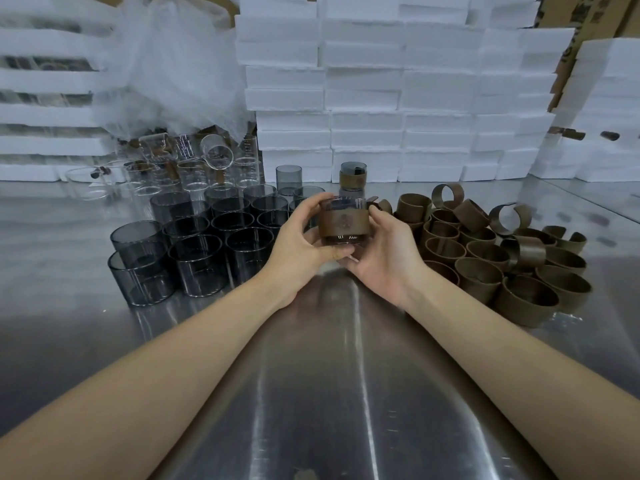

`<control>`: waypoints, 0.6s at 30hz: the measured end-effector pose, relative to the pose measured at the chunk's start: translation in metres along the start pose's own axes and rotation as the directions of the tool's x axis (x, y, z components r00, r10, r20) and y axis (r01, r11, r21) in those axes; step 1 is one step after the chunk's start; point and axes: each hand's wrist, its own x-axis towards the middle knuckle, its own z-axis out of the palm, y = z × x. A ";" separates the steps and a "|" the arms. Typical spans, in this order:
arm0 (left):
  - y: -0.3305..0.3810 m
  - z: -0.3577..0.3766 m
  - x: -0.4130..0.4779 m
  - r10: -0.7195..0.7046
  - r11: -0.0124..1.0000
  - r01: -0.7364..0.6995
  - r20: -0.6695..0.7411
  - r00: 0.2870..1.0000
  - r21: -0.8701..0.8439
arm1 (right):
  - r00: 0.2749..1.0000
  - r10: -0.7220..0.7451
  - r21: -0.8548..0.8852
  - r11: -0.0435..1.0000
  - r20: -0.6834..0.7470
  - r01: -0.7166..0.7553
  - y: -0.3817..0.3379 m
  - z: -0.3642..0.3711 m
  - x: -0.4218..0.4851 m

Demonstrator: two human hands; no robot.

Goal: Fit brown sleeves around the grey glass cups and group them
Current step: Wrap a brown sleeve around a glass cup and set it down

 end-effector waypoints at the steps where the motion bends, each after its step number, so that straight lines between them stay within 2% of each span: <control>1: 0.000 -0.001 0.000 0.008 1.000 -0.008 -0.004 1.000 0.006 | 1.000 0.015 -0.005 1.000 0.010 -0.014 0.000 -0.001 0.000; 13: 0.003 0.003 -0.003 0.020 0.999 -0.018 -0.040 0.999 0.051 | 1.000 -0.004 0.026 1.000 0.001 0.004 0.003 -0.003 0.001; 14: 0.003 0.002 -0.003 0.023 0.998 -0.020 -0.046 0.999 0.056 | 0.998 -0.052 -0.034 0.998 -0.018 0.052 0.004 -0.002 0.001; 16: 0.003 0.003 -0.003 0.030 0.997 -0.026 -0.055 0.998 0.074 | 0.972 -0.231 -0.292 0.933 -0.043 0.209 0.003 -0.002 0.003; 18: 0.002 0.004 -0.003 0.038 0.996 -0.032 -0.067 0.997 0.088 | 0.908 -0.414 -0.581 0.725 0.061 0.370 0.003 -0.004 0.002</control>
